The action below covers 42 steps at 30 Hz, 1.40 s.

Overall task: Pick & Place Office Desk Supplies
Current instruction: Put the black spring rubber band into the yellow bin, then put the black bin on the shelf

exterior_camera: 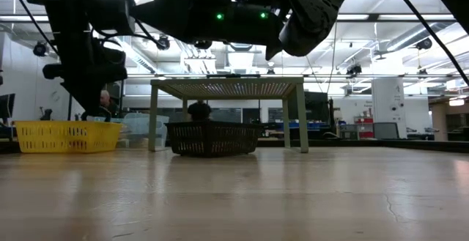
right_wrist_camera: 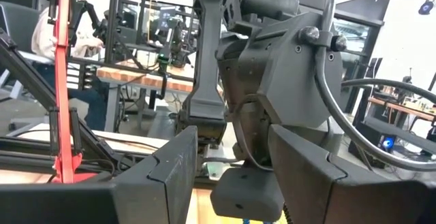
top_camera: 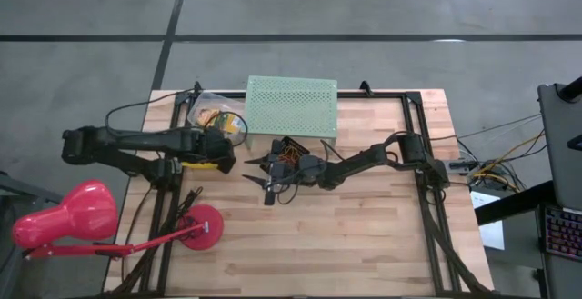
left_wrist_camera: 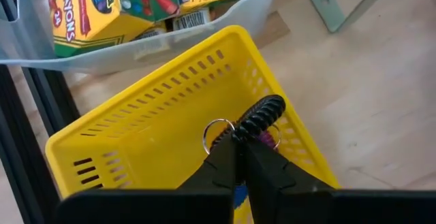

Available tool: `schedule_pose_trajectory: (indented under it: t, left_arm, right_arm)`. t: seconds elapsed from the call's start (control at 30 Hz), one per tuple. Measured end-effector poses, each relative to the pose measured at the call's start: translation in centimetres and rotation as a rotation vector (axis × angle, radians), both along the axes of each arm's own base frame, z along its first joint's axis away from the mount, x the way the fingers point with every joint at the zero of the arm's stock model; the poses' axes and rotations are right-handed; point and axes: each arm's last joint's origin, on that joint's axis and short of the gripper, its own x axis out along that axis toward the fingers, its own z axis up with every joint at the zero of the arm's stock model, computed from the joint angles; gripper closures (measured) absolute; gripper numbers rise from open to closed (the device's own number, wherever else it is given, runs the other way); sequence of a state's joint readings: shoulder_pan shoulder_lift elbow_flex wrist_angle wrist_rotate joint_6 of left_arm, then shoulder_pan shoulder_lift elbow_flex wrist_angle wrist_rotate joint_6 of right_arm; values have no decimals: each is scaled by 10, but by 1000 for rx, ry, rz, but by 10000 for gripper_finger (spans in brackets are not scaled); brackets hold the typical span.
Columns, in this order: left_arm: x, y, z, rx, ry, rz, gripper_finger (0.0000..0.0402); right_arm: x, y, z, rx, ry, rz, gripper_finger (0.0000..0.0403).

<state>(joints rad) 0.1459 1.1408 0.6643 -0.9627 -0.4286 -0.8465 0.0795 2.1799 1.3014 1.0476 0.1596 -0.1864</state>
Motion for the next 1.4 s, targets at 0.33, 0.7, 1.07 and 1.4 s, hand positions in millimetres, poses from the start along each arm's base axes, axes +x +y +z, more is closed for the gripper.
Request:
schedule_pose_trajectory:
  t: [0.33,0.7,1.07,1.4]
  left_arm:
    - [-1,0,-1,-7,-15,41,316]
    - [-9,-1,-14,-12,44,36,271]
    - [-14,-1,-11,38,105,41,268]
    - [1,1,19,35,15,44,268]
  right_arm:
    - [0,0,0,3,5,1,225]
    - [0,0,-2,2,23,2,225]
    - [0,0,-2,1,23,2,225]
    - [0,0,-2,1,22,2,225]
